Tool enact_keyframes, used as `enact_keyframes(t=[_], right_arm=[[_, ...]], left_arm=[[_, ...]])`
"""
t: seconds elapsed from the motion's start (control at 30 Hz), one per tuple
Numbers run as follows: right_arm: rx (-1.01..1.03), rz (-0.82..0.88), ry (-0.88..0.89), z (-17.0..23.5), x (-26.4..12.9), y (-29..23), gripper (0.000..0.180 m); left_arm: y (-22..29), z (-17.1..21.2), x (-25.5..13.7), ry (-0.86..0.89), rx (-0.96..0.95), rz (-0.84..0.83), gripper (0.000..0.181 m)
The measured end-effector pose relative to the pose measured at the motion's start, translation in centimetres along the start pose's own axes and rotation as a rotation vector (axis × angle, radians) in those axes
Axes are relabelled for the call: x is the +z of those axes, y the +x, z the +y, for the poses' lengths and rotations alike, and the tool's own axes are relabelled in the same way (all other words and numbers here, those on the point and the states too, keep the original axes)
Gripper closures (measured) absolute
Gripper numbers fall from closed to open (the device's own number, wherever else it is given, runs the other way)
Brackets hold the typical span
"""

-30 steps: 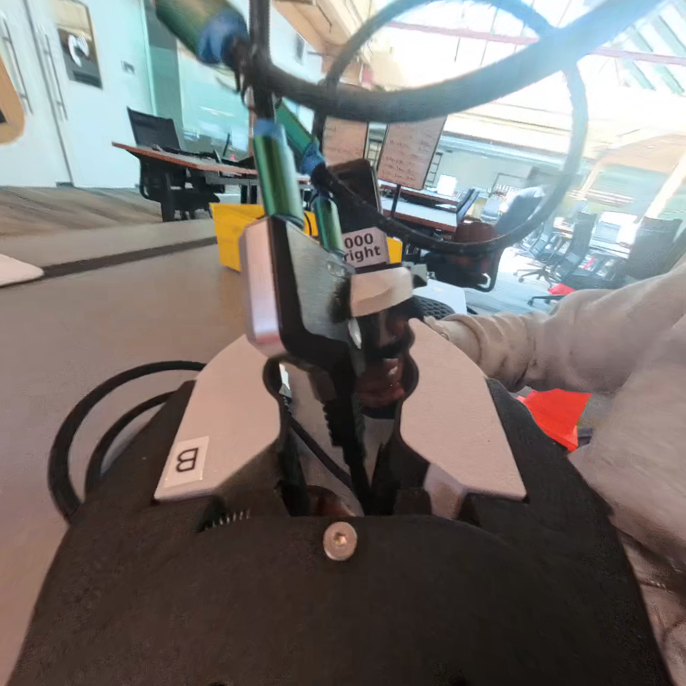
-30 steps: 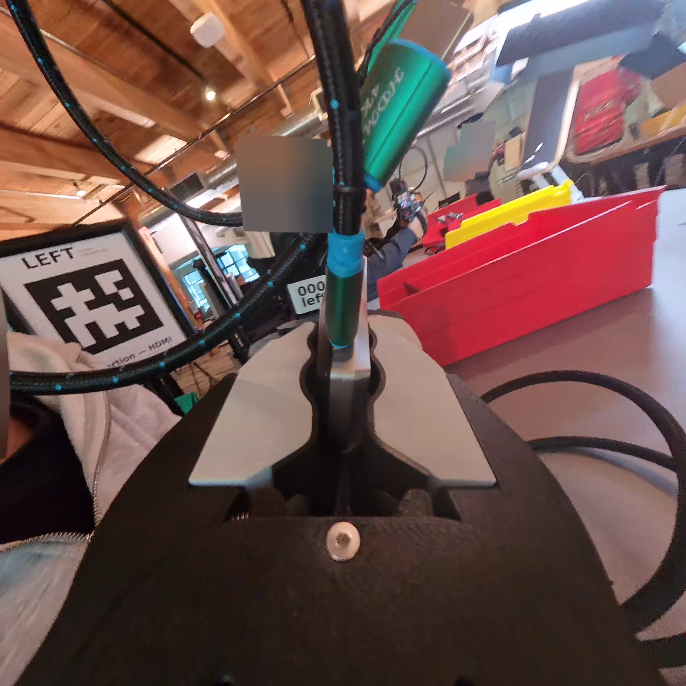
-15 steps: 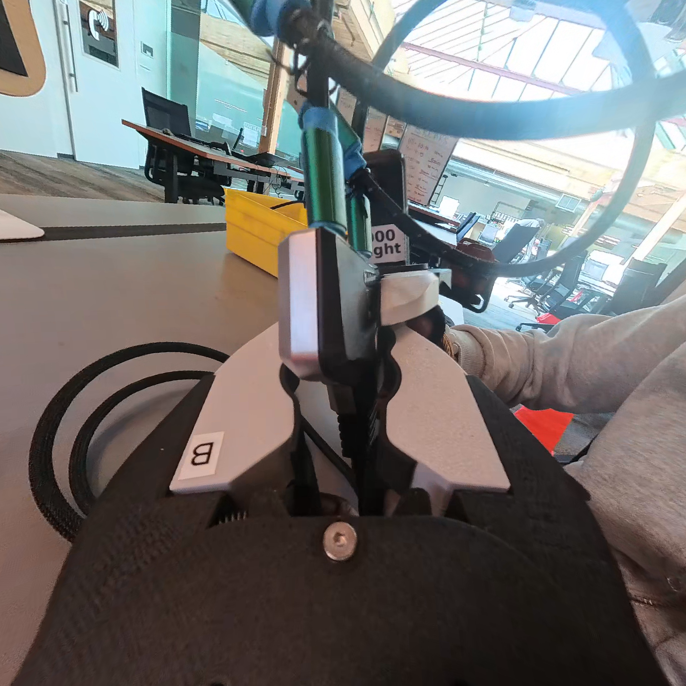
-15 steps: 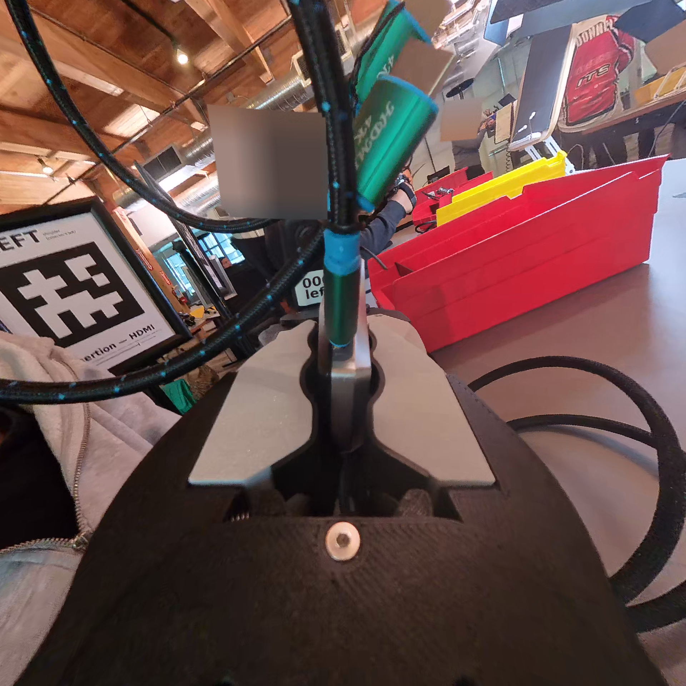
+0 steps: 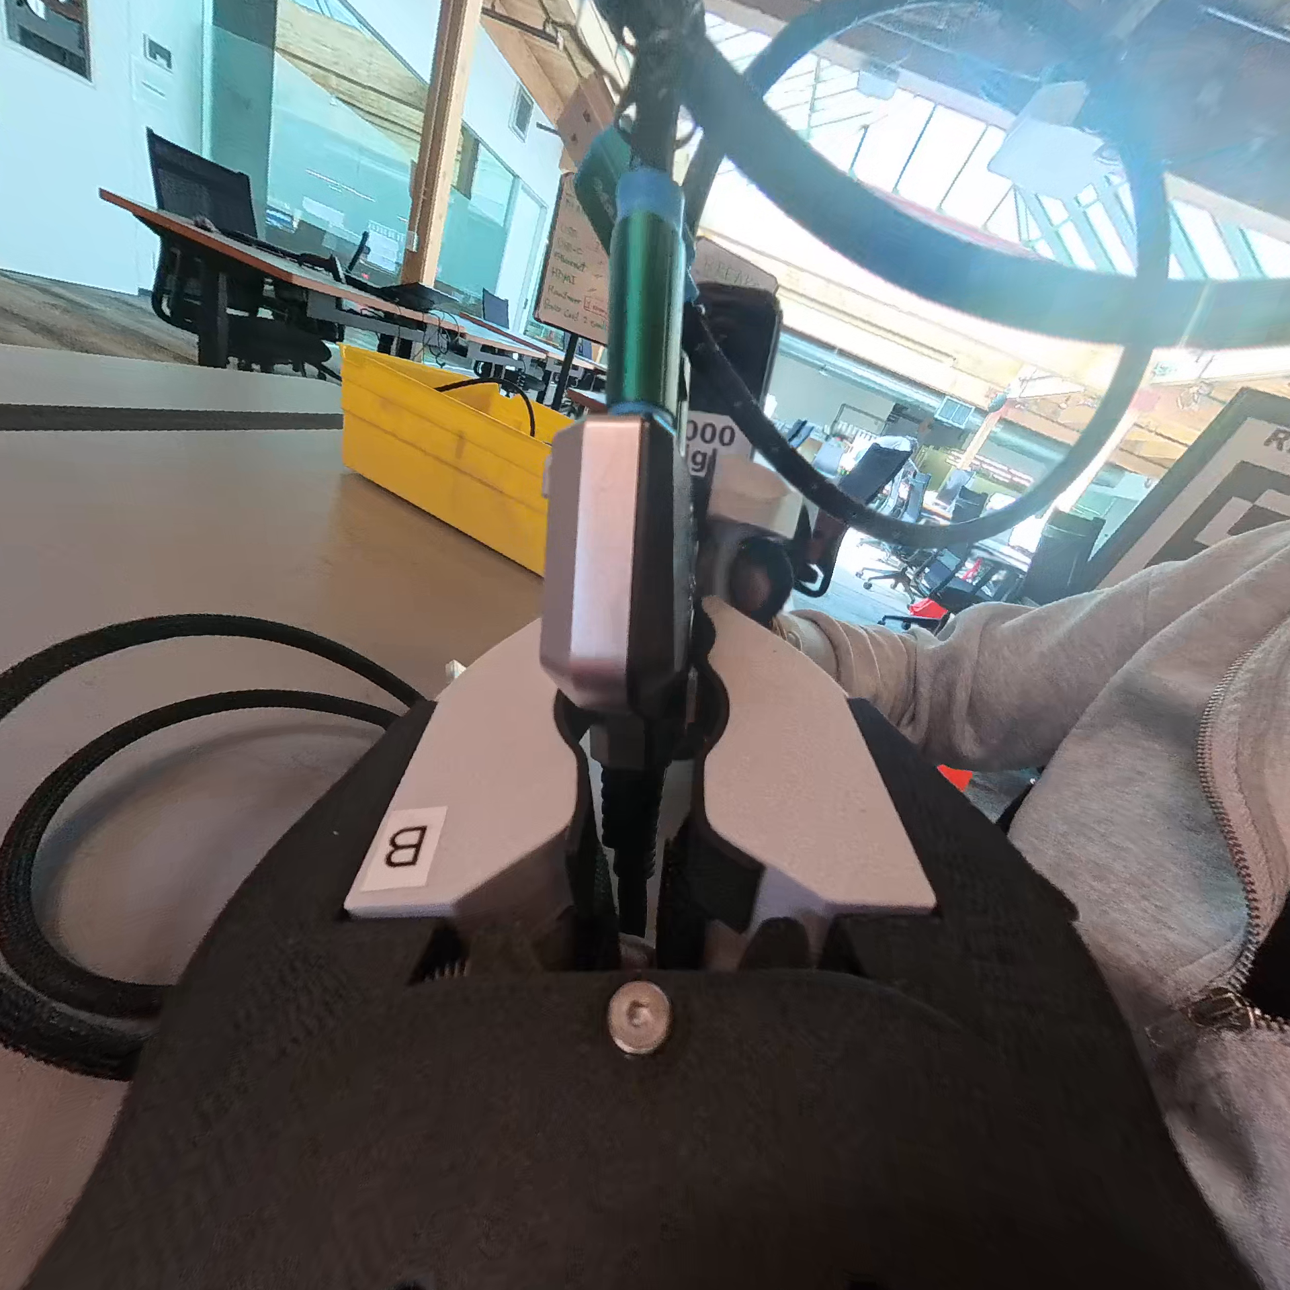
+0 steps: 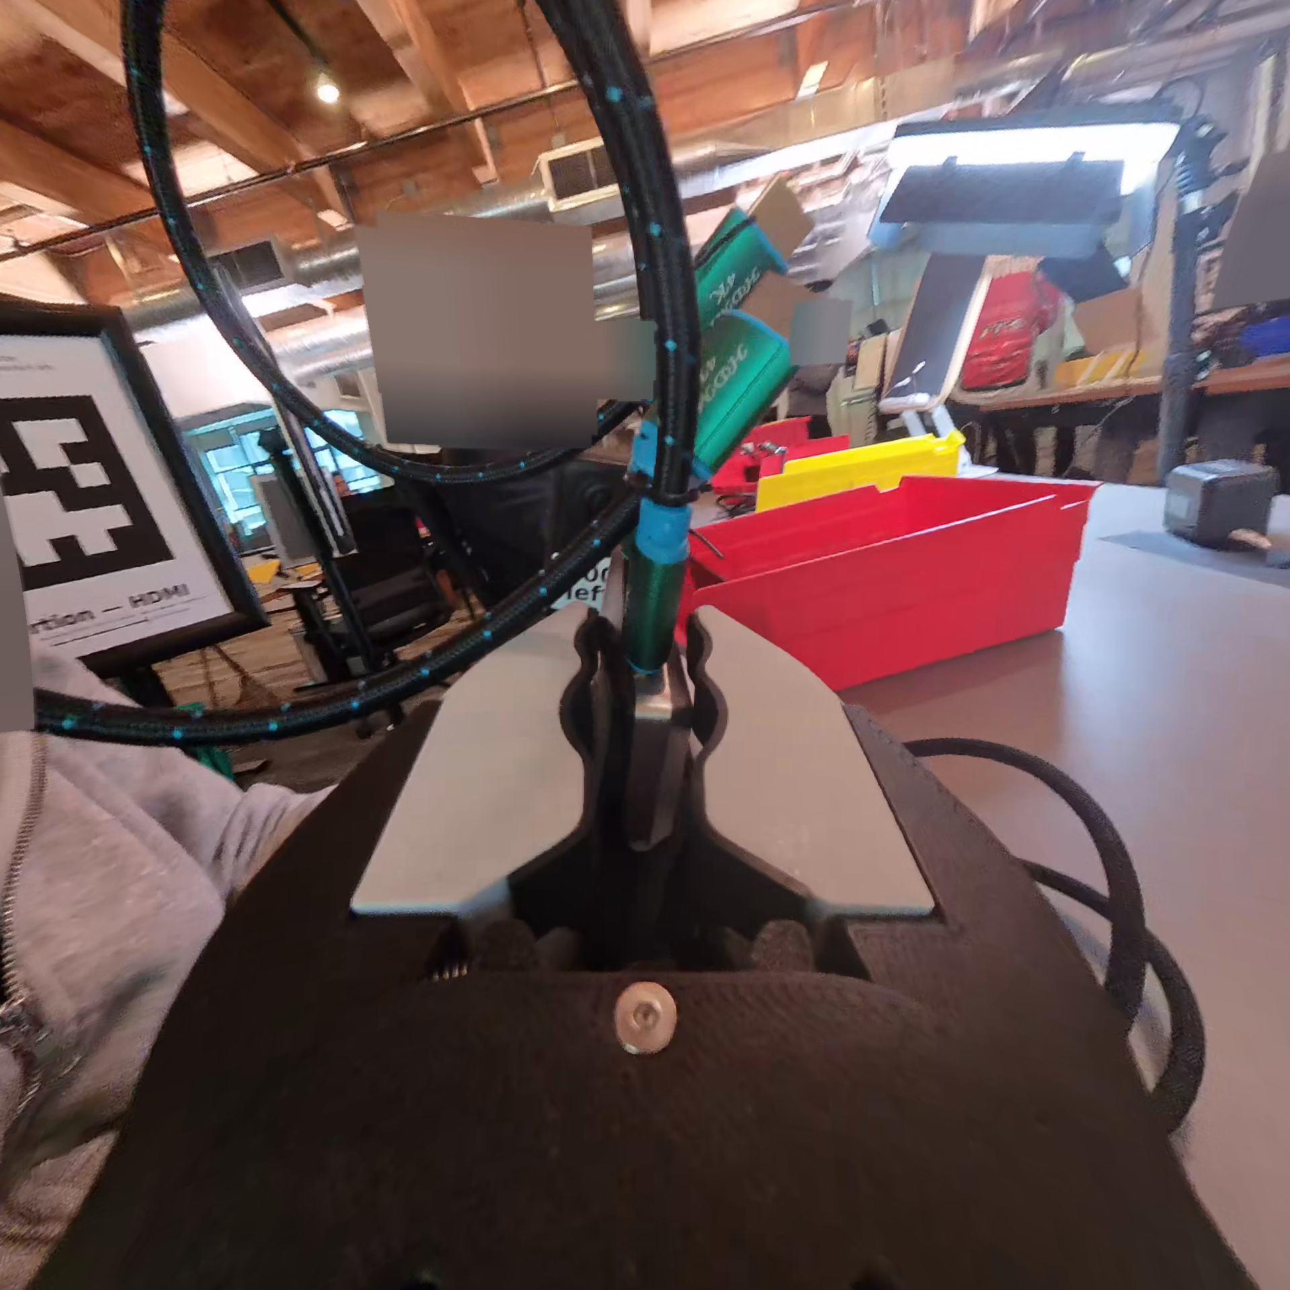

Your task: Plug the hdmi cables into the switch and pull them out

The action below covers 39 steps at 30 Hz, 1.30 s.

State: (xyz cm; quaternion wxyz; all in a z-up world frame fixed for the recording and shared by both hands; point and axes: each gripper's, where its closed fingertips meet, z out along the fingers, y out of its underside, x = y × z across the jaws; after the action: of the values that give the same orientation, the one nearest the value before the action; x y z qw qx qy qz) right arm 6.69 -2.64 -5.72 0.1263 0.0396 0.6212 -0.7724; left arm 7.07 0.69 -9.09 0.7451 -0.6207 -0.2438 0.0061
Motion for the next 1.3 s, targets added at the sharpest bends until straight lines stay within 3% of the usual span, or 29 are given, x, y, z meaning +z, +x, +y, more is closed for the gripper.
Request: enact_keyframes(t=[0.17,0.27,0.57,0.67,1.07,1.3], right_arm=[[0.080,-0.066,-0.016,0.5,0.0,-0.5,0.158],[0.096,-0.106,-0.031,1.5,0.6,-1.4,0.158],[0.054,-0.054,-0.009,0.5,0.3,-0.6,0.153],[0.066,-0.098,-0.044,0.8,-0.1,-0.9,0.166],[0.051,-0.093,-0.048,1.0,0.1,-0.9,0.167],[0.160,-0.038,-0.073,0.5,-0.8,1.1,0.147]], left_arm=[[0.3,0.2,0.1,-0.017,0.001,0.026,0.154],[0.9,0.4,0.3,-0.031,0.009,0.061,0.144],[0.7,0.4,0.1,-0.023,-0.028,0.056,0.147],[0.7,0.7,0.2,-0.051,-0.045,0.067,0.146],[0.7,0.5,0.1,-0.030,-0.037,0.063,0.145],[-0.6,0.1,-0.4,0.009,-0.127,0.013,0.146]])
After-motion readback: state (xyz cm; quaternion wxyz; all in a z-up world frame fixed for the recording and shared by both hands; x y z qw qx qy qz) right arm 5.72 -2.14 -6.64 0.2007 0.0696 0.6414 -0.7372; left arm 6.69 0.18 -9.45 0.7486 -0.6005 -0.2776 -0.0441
